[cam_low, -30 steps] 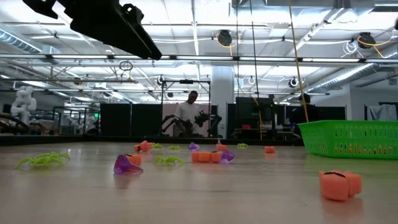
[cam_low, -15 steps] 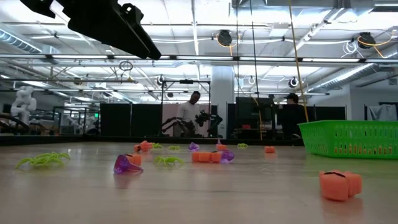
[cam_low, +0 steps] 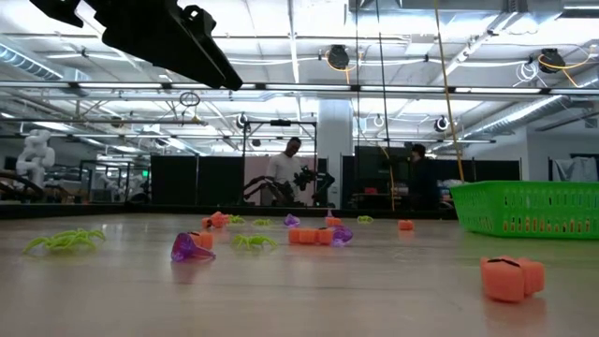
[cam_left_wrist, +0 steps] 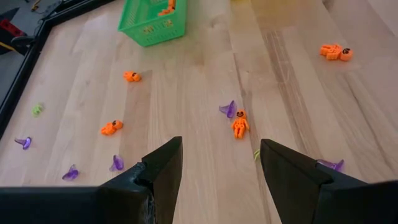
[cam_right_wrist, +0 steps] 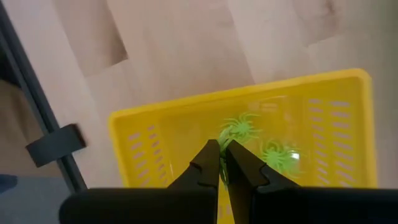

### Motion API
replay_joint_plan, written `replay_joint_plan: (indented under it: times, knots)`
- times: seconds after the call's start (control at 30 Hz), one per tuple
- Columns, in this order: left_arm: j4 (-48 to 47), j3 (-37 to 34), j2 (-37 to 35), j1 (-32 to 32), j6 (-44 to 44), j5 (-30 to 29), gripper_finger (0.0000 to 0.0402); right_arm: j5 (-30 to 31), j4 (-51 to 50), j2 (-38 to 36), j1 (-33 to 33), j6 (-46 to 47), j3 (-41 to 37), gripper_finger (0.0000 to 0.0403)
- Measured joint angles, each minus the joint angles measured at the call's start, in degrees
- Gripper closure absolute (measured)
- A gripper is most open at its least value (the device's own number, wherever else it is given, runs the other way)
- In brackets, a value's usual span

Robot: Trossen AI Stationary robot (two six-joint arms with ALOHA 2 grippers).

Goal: Sort Halloween decoration
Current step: Put the green spider toy into the yellow bin, then put the orange skeleton toy into the green bin

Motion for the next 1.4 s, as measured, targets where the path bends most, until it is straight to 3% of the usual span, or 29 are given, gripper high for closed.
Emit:
replay_joint_plan:
  times: [0.5, 0.97, 1.17, 1.4]
  knots:
    - [0.00, 0.00, 0.00, 0.00, 0.00, 0.00, 0.0189, 0.27, 3.05, 1.88, 2.09, 2.63, -4.73, 0.0395]
    - [0.03, 0.00, 0.00, 0.00, 0.00, 0.00, 0.0189, 1.80, 3.22, 1.88, 2.02, 4.74, -5.28, 0.0338]
    - [0.07, 0.00, 0.00, 0.00, 0.00, 0.00, 0.0189, 0.20, 2.07, 1.20, 2.07, 4.20, -2.31, 0.0319]
    - [0.10, 0.00, 0.00, 0.00, -0.05, 0.00, 0.0189, 0.78, -3.63, 1.20, 2.11, 3.63, 4.34, 0.0326]
